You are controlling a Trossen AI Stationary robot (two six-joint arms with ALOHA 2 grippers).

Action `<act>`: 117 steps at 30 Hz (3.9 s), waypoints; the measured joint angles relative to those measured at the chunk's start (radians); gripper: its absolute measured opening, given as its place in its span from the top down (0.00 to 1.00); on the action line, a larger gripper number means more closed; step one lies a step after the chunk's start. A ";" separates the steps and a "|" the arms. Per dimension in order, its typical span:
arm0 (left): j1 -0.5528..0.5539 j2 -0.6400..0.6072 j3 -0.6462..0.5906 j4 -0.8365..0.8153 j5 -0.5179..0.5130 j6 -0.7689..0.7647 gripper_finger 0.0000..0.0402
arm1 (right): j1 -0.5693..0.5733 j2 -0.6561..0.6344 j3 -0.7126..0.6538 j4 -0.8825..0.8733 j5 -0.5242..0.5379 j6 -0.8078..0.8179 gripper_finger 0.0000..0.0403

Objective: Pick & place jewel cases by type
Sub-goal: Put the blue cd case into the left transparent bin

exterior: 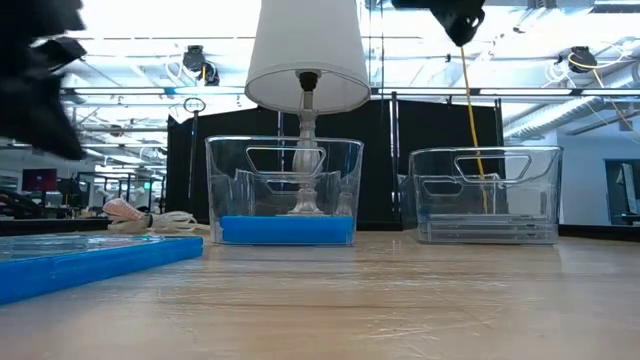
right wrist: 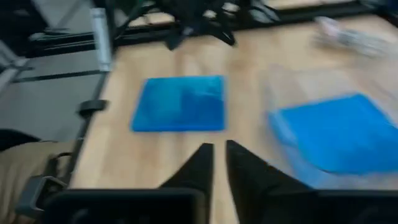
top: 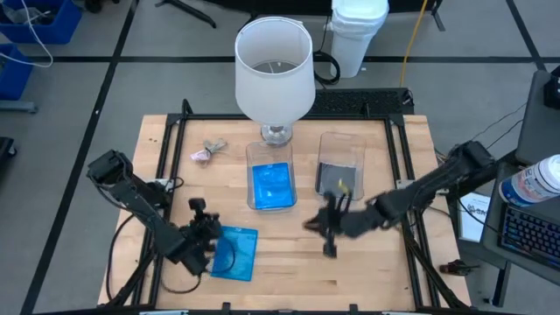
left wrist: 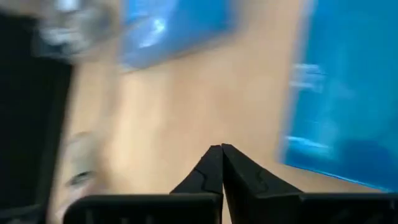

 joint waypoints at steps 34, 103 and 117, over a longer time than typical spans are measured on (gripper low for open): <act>-0.297 0.001 -0.090 0.608 0.096 -0.236 0.98 | -0.006 0.421 -0.003 0.471 -0.334 -0.449 1.00; -0.074 0.211 0.059 0.445 0.184 -0.191 0.99 | -0.076 0.439 -0.123 0.365 -0.328 0.048 1.00; 0.015 0.238 0.056 0.558 0.311 -0.177 0.99 | -0.164 0.679 0.023 0.479 -0.488 0.042 1.00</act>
